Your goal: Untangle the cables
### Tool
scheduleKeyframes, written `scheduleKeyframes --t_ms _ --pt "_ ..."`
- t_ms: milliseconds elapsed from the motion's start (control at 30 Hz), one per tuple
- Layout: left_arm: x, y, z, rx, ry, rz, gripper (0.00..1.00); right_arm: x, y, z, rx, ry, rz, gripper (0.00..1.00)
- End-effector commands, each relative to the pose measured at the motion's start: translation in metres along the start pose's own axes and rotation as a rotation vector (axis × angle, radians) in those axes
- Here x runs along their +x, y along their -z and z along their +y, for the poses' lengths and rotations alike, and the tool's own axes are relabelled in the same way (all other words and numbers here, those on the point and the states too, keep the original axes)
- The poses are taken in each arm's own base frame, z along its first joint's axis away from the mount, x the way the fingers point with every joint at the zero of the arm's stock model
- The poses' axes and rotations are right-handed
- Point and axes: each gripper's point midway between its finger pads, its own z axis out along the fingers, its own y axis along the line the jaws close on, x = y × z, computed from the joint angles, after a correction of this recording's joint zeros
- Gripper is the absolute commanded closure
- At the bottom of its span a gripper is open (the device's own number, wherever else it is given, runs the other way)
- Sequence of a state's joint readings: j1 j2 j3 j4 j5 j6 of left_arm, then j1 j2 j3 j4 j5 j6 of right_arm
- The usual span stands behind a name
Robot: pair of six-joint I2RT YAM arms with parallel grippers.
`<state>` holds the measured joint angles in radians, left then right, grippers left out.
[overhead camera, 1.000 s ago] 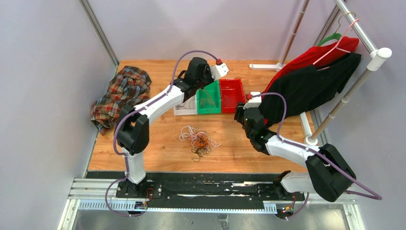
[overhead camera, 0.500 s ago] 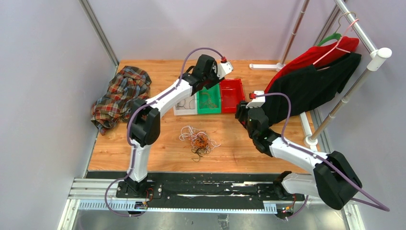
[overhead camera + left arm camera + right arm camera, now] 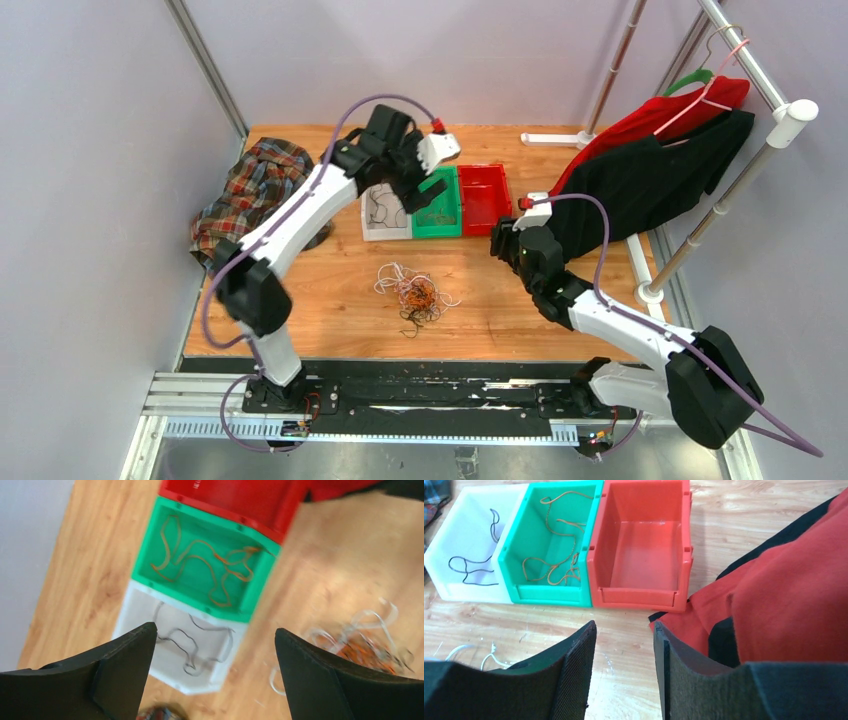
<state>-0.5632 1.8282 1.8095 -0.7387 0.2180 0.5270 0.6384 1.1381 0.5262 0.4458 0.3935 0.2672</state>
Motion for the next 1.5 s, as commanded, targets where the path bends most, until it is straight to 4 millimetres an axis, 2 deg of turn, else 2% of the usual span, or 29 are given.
scheduleKeyframes --t_ms 0,133,267,433,600,733,800,833,867,1000,1033,1100,1233,1367,1467 --pt "0.047 0.043 -0.075 0.263 -0.023 0.049 0.08 0.008 0.006 0.023 -0.091 -0.008 0.045 0.53" --pt "0.092 0.048 -0.112 0.384 -0.090 0.097 0.12 0.026 0.013 0.043 -0.170 0.008 0.084 0.53" --pt "0.117 0.045 -0.125 0.438 -0.188 0.117 0.16 0.034 0.019 0.056 -0.236 0.011 0.099 0.55" --pt "0.132 0.027 -0.124 0.482 -0.298 0.135 0.18 0.035 0.030 0.069 -0.336 -0.010 0.082 0.57" --pt "0.138 0.007 -0.117 0.478 -0.419 0.116 0.18 0.034 0.041 0.069 -0.364 -0.034 0.070 0.61" --pt "0.145 -0.002 -0.123 0.528 -0.478 0.101 0.19 0.037 0.047 0.065 -0.370 -0.036 0.065 0.63" --pt "0.151 -0.006 -0.124 0.541 -0.485 0.115 0.25 0.036 0.049 0.064 -0.370 -0.032 0.064 0.63" --pt "0.153 -0.007 -0.124 0.544 -0.492 0.122 0.31 0.035 0.050 0.064 -0.371 -0.030 0.062 0.63" --pt "0.155 -0.007 -0.124 0.548 -0.496 0.127 0.41 0.035 0.050 0.064 -0.375 -0.027 0.062 0.63" --pt "0.147 0.003 -0.124 0.532 -0.488 0.105 0.73 0.032 0.051 0.070 -0.401 -0.029 0.059 0.64" --pt "0.143 0.008 -0.124 0.526 -0.485 0.095 0.82 0.032 0.051 0.072 -0.412 -0.030 0.061 0.67" --pt "0.135 0.019 -0.125 0.511 -0.473 0.077 0.94 0.032 0.051 0.080 -0.444 -0.030 0.061 0.74" --pt "0.117 0.052 -0.127 0.488 -0.428 0.045 0.99 0.029 0.053 0.099 -0.502 -0.020 0.053 0.71" --pt "0.092 0.078 -0.123 0.408 -0.270 0.021 0.99 0.013 0.063 0.131 -0.589 0.032 -0.006 0.58" --pt "0.076 0.099 -0.126 0.389 -0.150 -0.001 0.99 -0.004 0.076 0.157 -0.646 0.026 -0.082 0.50"
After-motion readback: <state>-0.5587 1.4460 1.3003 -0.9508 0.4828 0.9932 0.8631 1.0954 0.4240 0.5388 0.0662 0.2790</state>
